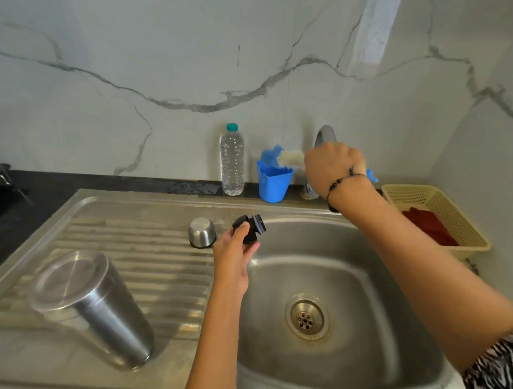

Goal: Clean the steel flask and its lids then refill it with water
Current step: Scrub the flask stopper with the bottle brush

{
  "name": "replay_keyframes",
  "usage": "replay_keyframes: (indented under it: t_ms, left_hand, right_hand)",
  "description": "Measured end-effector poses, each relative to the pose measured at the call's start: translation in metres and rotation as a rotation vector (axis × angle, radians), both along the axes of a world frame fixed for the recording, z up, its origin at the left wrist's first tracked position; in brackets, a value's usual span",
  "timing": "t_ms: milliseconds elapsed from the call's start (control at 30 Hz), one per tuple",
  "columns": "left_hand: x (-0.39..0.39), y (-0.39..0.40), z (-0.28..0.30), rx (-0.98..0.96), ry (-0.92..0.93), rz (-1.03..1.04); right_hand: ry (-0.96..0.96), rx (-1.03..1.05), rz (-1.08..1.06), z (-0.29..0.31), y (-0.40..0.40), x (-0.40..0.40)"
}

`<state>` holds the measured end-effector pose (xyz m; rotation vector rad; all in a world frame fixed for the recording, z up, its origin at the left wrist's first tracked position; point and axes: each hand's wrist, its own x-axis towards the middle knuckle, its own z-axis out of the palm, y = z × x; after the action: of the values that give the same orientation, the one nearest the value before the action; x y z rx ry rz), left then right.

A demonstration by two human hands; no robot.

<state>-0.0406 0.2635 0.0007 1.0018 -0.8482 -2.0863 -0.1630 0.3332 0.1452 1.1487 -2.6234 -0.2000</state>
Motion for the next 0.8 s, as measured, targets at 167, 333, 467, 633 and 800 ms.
replay_keyframes:
  t_ms: [167,333,467,633,800]
  left_hand:
    - [0.007,-0.003,-0.004,0.098,0.093,0.025]
    - [0.008,-0.006,-0.008,0.13,0.125,0.039]
    - [0.012,-0.015,-0.012,0.206,0.203,0.105]
    - [0.018,-0.023,-0.017,0.288,0.262,0.182]
    - [0.022,-0.023,-0.024,0.278,0.269,0.184]
  right_hand:
    - [-0.084,-0.042,-0.077,-0.02,0.028,0.007]
    - [-0.309,-0.207,-0.063,-0.048,0.062,0.002]
    - [-0.586,-0.558,0.097,-0.122,0.099,0.006]
    - [-0.796,-0.767,0.302,-0.196,0.134,0.037]
    - [-0.733,-0.71,0.421,-0.217,0.132,0.048]
